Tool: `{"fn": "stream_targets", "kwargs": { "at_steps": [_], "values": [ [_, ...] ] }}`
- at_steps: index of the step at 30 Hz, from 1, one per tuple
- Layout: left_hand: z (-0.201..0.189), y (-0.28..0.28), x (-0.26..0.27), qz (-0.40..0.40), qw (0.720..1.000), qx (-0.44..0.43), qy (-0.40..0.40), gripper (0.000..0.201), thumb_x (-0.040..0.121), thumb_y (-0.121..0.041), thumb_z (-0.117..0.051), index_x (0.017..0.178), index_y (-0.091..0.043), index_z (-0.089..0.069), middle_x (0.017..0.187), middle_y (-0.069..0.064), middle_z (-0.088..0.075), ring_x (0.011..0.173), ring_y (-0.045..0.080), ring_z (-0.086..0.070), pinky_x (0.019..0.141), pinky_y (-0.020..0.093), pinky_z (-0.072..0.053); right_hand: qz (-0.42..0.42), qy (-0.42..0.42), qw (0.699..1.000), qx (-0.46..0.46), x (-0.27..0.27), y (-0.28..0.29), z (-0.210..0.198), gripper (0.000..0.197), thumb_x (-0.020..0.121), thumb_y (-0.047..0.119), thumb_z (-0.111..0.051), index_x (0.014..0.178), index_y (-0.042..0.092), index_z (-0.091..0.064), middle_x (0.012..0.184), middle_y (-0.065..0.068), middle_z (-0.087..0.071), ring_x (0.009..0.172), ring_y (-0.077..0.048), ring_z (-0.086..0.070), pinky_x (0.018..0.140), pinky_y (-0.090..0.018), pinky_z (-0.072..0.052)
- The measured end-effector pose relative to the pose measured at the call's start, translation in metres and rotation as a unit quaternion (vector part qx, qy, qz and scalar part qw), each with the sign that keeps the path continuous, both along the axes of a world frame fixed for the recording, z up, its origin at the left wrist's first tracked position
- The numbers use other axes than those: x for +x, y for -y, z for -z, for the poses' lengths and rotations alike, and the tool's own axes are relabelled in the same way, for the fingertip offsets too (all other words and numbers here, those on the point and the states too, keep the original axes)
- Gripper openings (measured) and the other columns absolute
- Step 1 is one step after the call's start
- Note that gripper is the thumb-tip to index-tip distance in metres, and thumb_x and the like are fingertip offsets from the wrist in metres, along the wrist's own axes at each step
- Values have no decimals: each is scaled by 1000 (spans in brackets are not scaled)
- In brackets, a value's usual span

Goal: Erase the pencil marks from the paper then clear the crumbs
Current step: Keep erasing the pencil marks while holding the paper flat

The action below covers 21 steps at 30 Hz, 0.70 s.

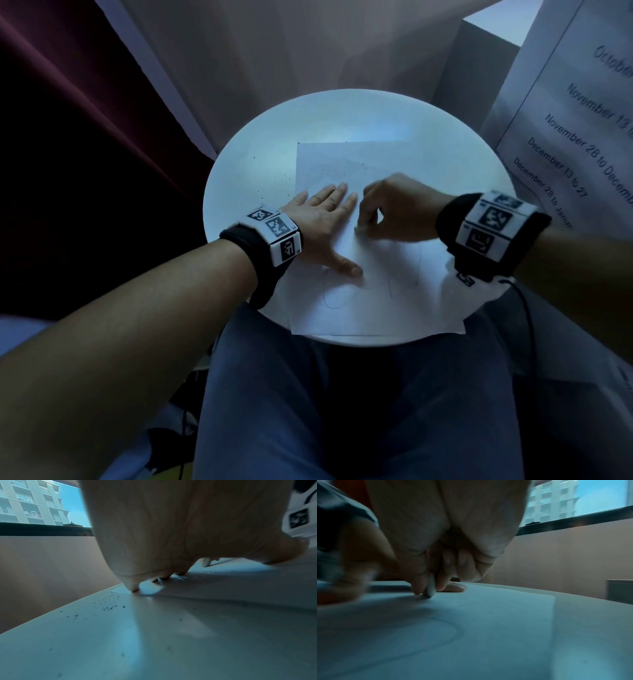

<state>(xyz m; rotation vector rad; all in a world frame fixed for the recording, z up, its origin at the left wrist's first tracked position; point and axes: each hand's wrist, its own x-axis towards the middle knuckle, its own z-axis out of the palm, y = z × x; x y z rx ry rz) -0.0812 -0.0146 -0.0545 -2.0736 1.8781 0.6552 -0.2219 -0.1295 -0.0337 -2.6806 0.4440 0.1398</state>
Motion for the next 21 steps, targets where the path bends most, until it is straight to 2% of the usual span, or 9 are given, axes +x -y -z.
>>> {"fn": "stream_targets", "kwargs": {
  "at_steps": [3, 5, 7, 9, 12, 15, 19, 21],
  "values": [
    [1, 0, 0, 2, 1000, 2, -1, 134, 65, -89, -53, 156, -21, 19, 163, 3, 25, 150, 17, 19, 122, 49, 3, -35, -45, 998, 27, -5, -7, -2, 3, 77, 21, -73, 78, 22, -75, 73, 11, -65, 62, -2, -55, 61, -12, -39],
    [1, 1, 1, 1, 1000, 3, -1, 133, 66, -88, -54, 156, -21, 19, 163, 2, 25, 150, 17, 20, 122, 49, 4, 2, -15, 1000, 5, 3, 14, -3, 6, 78, 26, -75, 80, 21, -76, 72, 13, -62, 64, -2, -57, 61, -8, -35],
    [2, 0, 1, -1, 1000, 1, -3, 133, 66, -89, -54, 156, -22, 19, 163, 2, 25, 150, 16, 20, 122, 48, 4, 59, 7, 998, -10, 9, 32, -3, 10, 79, 28, -75, 81, 18, -76, 75, 9, -63, 75, -13, -63, 66, -18, -43],
    [2, 0, 1, 0, 1000, 0, -3, 133, 66, -89, -54, 156, -22, 19, 163, 1, 25, 150, 16, 20, 122, 48, 5, 68, 15, 997, -12, 9, 29, -2, 7, 77, 24, -74, 78, 18, -75, 75, 5, -65, 77, -19, -64, 70, -26, -48],
    [3, 0, 2, 0, 1000, 0, -2, 134, 65, -89, -53, 156, -22, 19, 163, 1, 26, 150, 16, 20, 122, 48, 5, 10, -16, 1000, 5, -3, 0, -3, 2, 75, 19, -72, 74, 18, -74, 74, 5, -66, 68, -15, -60, 65, -23, -45],
    [3, 0, 2, 0, 1000, 1, -5, 134, 65, -89, -53, 156, -22, 19, 163, 2, 26, 150, 16, 21, 122, 48, 5, -24, -69, 997, 27, -7, -8, -6, 3, 77, 24, -71, 76, 22, -74, 75, 8, -67, 66, -11, -59, 63, -22, -45],
    [3, 1, 2, -4, 1000, -1, -7, 135, 65, -89, -54, 156, -21, 18, 163, 2, 25, 150, 16, 20, 122, 49, 4, 59, -7, 998, -10, 12, 24, -8, 5, 78, 23, -70, 75, 20, -72, 77, 1, -69, 76, -21, -65, 72, -32, -53],
    [3, 1, 2, -4, 1000, -4, -7, 135, 65, -89, -55, 156, -22, 19, 163, 2, 24, 150, 16, 20, 122, 49, 4, 62, 5, 998, -26, 14, 18, -4, 7, 76, 21, -65, 71, 19, -70, 76, -2, -68, 75, -26, -64, 70, -37, -55]
  ]
}}
